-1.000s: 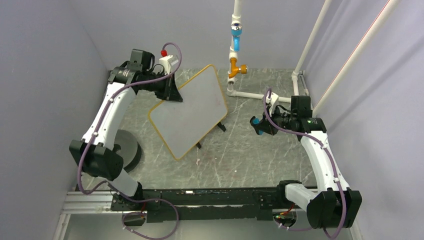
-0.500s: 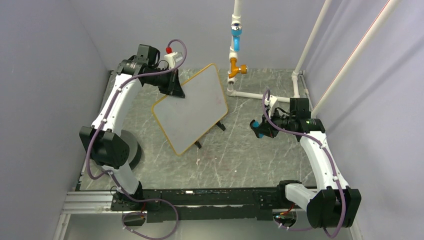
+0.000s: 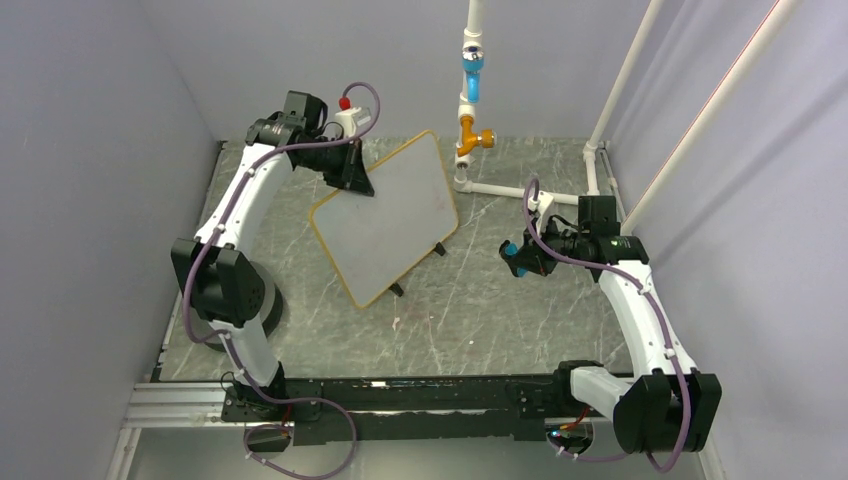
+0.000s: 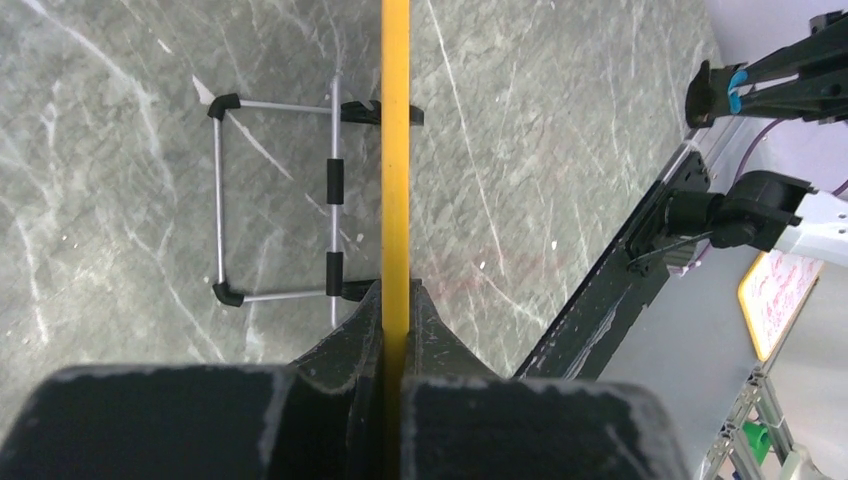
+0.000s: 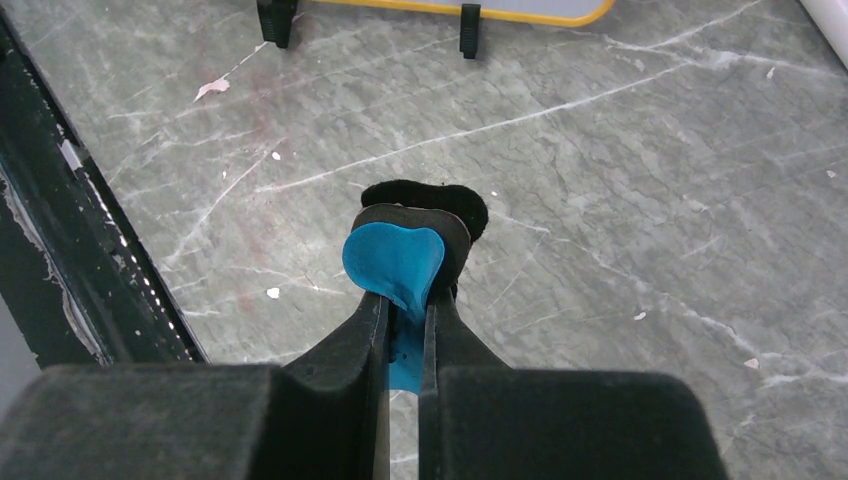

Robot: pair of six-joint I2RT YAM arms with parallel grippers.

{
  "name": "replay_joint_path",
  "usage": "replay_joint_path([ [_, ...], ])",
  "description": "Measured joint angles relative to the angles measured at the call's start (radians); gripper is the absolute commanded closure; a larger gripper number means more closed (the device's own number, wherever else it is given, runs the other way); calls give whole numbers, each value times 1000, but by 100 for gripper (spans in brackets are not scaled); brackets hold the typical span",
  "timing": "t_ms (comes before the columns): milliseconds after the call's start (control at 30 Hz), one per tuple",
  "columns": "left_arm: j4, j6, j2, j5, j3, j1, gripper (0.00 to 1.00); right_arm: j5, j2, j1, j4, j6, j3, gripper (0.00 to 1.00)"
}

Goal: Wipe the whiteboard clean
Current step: Place the whiteboard at the center of the board, then place the whiteboard eraser at the center of the board.

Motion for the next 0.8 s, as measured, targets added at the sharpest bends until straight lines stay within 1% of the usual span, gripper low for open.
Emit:
replay_joint_path([
  [67, 28, -4, -1, 11, -27, 0, 95, 0, 6, 0, 0, 0, 0, 100],
  [100, 44, -6, -3, 18, -44, 1, 91, 0, 9, 1, 0, 0, 0, 100],
  [167, 89, -19, -11, 27, -87, 7, 81, 0, 13, 2, 0, 0, 0, 100],
  [233, 121, -42, -18, 27, -126, 10, 65, 1, 16, 4, 0, 0, 0, 100],
  [333, 136, -63, -20, 21, -148, 10, 54, 2, 17, 8, 0, 0, -2, 100],
  [467, 143, -69, -21, 8, -150, 10, 43, 3, 19, 10, 0, 0, -5, 100],
  [567, 148, -69, -26, -6, -151, 10, 37, 4, 22, 11, 0, 0, -6, 100],
  [800, 175, -85, -56, -80, -163, 10, 27, 7, 27, 13, 0, 0, -6, 100],
])
